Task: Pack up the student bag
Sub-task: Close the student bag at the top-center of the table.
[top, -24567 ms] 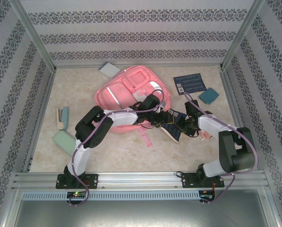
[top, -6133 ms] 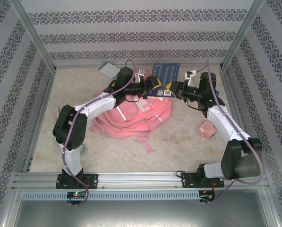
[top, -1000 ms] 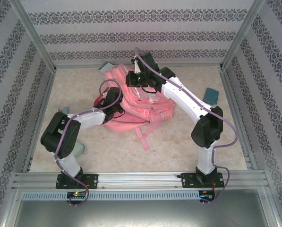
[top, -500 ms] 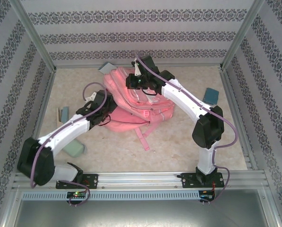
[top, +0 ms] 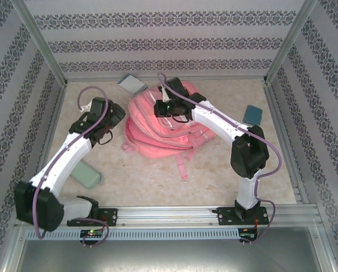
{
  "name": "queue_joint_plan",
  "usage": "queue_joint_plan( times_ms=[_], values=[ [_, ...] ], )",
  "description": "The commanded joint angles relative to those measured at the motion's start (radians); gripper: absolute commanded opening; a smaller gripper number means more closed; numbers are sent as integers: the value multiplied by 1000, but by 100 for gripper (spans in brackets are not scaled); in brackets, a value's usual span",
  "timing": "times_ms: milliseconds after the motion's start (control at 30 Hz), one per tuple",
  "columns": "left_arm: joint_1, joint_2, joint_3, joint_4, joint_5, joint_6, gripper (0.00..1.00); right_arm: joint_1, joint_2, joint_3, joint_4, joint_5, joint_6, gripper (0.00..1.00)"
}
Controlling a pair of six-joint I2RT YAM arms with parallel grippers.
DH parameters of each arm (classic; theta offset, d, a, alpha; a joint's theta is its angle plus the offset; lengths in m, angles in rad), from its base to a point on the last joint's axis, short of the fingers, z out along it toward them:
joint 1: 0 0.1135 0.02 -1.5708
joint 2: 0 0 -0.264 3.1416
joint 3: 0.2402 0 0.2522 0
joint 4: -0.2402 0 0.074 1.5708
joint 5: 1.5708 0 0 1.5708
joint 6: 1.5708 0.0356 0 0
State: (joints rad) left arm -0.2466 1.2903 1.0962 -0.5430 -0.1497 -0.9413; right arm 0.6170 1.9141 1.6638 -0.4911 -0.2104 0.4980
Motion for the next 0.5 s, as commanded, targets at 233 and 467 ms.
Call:
queue_joint_plan(
  times_ms=[233, 467],
  values=[
    [81, 323, 248, 109, 218, 200, 69, -46, -96, -197, 2, 107, -28, 0],
    [113, 599, 444, 279, 302, 158, 10, -35, -91, -220, 5, 98, -30, 0]
  ],
)
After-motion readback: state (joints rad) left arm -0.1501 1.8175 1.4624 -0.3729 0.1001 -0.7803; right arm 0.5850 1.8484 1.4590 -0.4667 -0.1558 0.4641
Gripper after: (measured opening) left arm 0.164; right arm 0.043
